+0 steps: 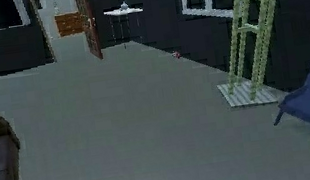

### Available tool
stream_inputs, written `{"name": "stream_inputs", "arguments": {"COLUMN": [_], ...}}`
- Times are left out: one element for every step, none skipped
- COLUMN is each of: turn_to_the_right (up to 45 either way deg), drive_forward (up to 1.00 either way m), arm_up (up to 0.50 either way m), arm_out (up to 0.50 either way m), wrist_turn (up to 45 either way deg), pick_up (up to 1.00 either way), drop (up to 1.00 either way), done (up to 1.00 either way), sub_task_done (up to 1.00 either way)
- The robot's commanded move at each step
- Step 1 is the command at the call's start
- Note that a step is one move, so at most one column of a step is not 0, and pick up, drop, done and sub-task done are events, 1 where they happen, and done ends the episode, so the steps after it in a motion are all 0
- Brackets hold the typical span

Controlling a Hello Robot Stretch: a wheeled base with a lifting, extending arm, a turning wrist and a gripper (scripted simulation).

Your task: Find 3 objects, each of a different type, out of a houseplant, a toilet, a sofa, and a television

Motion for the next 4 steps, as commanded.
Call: {"name": "stream_inputs", "arguments": {"turn_to_the_right": [0.0, -27.0, 0.0, 0.0], "drive_forward": [0.25, 0.00, 1.00, 1.00], "arm_up": [0.00, 0.00, 0.00, 0.00], "arm_out": [0.00, 0.00, 0.00, 0.00], "wrist_turn": [0.0, 0.0, 0.0, 0.0], "pick_up": [0.00, 0.00, 0.00, 0.00], "drop": [0.00, 0.00, 0.00, 0.00], "done": [0.00, 0.00, 0.00, 0.00], "sub_task_done": [0.00, 0.00, 0.00, 0.00]}}
